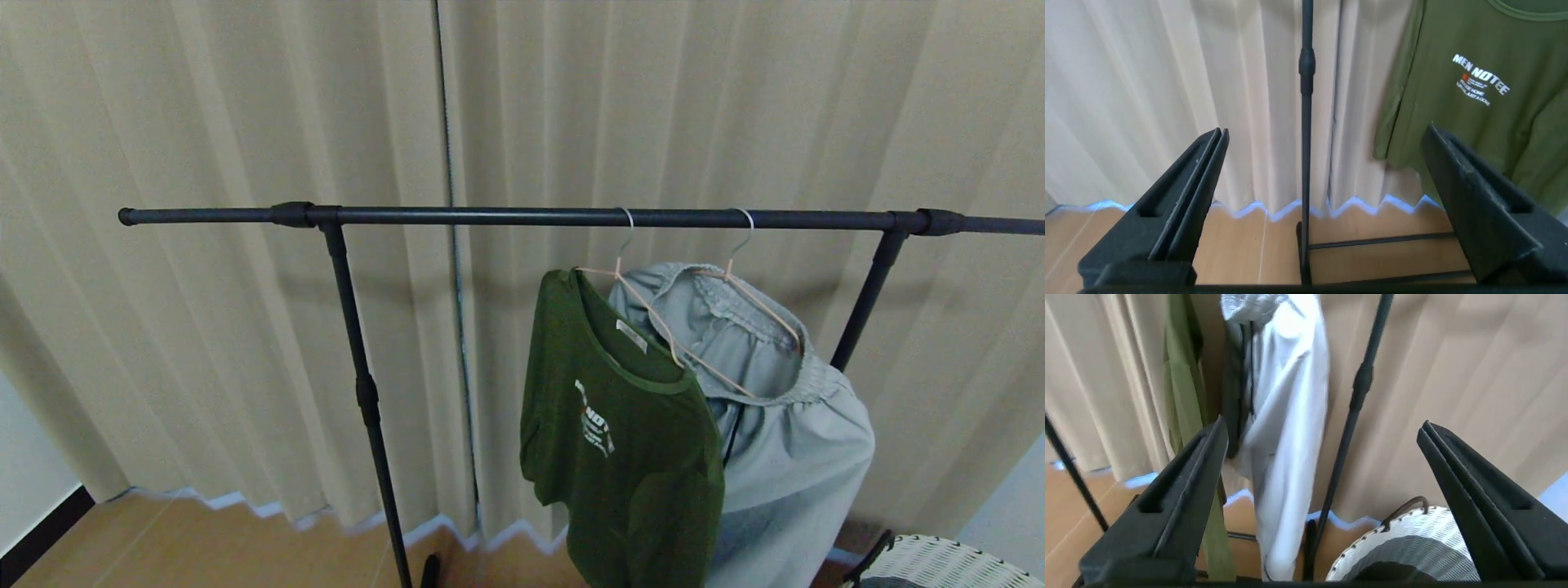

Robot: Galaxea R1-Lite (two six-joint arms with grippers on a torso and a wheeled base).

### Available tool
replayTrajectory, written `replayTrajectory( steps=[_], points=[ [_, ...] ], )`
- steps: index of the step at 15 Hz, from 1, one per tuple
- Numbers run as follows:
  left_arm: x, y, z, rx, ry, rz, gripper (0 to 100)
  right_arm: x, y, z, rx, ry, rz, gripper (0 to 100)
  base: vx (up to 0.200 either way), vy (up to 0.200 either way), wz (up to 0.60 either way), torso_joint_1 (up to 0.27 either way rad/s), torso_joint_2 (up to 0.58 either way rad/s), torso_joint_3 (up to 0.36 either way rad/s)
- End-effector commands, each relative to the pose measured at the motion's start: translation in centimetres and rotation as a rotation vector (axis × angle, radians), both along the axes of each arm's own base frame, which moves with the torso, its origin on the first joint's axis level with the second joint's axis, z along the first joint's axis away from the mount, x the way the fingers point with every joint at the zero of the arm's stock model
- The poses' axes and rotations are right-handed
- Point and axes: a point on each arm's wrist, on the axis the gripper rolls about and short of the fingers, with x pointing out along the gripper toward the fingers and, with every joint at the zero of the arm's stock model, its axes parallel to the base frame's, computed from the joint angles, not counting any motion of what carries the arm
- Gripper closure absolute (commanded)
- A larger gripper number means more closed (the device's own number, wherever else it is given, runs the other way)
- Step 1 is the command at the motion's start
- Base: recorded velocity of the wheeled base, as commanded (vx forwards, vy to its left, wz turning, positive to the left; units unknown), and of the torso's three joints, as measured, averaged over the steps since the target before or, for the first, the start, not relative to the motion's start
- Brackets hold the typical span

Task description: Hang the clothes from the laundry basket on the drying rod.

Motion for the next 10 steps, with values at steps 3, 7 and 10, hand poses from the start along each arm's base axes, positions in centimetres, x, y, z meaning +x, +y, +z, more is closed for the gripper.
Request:
replayTrajectory(
  steps=[3,7,10],
  points=[
    [-0.01,0.00,0.00,0.000,-0.002,-0.001,0,0.03,-0.04,-0.04,0.011,0.007,0.027,0,0.000,0.000,0.00,0.000,0.00,0.000],
    [0.00,0.00,-0.05,0.000,0.000,-0.001,0,-0.68,-0.26,-0.19,0.034,-0.080,0.096,0,0.000,0.000,0.00,0.000,0.00,0.000],
    [-0.01,0.00,0.00,-0.001,-0.001,-0.001,0,-0.70,-0.26,-0.20,0.035,-0.083,0.093,0,0.000,0.000,0.00,0.000,0.00,0.000]
  ],
)
